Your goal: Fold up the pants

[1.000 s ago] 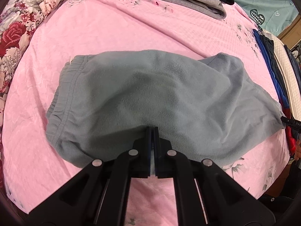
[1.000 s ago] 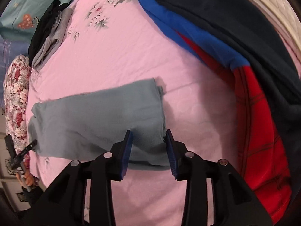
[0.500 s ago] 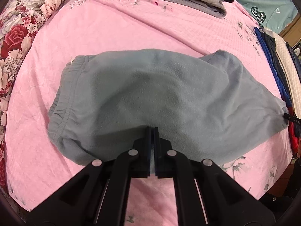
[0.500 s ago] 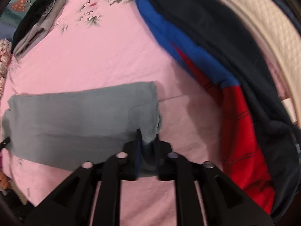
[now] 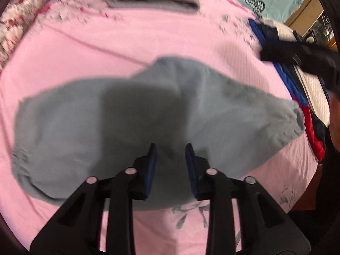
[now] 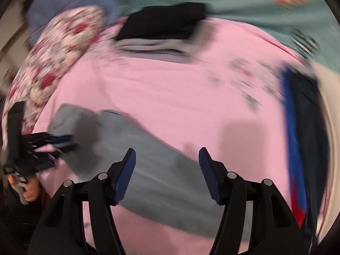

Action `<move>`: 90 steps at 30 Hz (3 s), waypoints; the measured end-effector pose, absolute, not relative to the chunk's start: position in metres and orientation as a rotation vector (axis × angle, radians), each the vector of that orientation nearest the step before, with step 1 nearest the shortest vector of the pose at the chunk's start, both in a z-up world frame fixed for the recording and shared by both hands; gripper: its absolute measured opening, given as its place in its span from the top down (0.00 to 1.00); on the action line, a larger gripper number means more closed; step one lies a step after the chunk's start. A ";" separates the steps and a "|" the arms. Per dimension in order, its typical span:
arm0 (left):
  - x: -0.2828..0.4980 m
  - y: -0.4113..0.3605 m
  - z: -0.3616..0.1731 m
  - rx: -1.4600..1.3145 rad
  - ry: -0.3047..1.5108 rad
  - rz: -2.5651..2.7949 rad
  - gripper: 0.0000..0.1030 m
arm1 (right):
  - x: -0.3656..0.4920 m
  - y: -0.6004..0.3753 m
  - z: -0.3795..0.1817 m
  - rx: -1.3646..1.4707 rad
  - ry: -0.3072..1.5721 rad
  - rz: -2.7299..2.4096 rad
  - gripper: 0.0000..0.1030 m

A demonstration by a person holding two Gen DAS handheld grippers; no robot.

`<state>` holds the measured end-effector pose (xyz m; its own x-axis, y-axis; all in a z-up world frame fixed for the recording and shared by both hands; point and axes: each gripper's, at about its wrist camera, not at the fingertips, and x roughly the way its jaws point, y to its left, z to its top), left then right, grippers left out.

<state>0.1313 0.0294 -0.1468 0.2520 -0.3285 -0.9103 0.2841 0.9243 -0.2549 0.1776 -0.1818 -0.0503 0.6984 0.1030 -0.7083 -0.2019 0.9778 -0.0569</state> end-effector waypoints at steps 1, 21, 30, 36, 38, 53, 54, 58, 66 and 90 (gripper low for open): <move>0.129 0.029 -0.151 -0.046 1.248 -0.414 0.76 | 0.194 -0.160 -0.055 -0.199 0.786 0.216 0.40; 0.132 0.044 -0.156 -0.082 1.239 -0.411 0.76 | 0.312 -0.109 -0.085 -0.380 0.874 0.286 0.96; 0.145 0.044 -0.138 -0.053 1.236 -0.394 0.75 | 0.323 -0.124 -0.088 -0.314 0.908 0.240 0.62; 0.204 0.028 -0.123 -0.145 1.231 -0.460 0.75 | 0.258 -0.172 -0.042 -0.126 0.830 0.165 0.62; 0.224 0.013 -0.134 -0.145 1.256 -0.474 0.79 | 0.232 -0.183 -0.052 -0.065 0.853 0.158 0.74; 0.258 -0.018 -0.159 -0.094 1.256 -0.452 0.91 | 0.164 -0.125 -0.154 -0.059 0.956 0.167 0.90; 0.258 -0.019 -0.160 -0.097 1.257 -0.453 0.91 | 0.163 -0.125 -0.153 -0.052 0.955 0.161 0.90; 0.239 -0.010 -0.148 -0.080 1.231 -0.452 0.88 | 0.149 -0.146 -0.135 0.093 0.926 0.166 0.88; 0.165 0.024 -0.133 -0.123 1.184 -0.452 0.74 | 0.029 -0.325 -0.101 0.348 0.746 -0.283 0.60; 0.141 0.004 -0.150 -0.038 1.258 -0.362 0.73 | 0.058 -0.389 -0.153 0.330 0.846 -0.203 0.80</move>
<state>0.1414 0.0035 -0.1501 0.2585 -0.2878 -0.9221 0.2463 0.9427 -0.2251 0.0584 -0.3888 -0.1527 0.6484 -0.0449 -0.7600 0.3045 0.9302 0.2049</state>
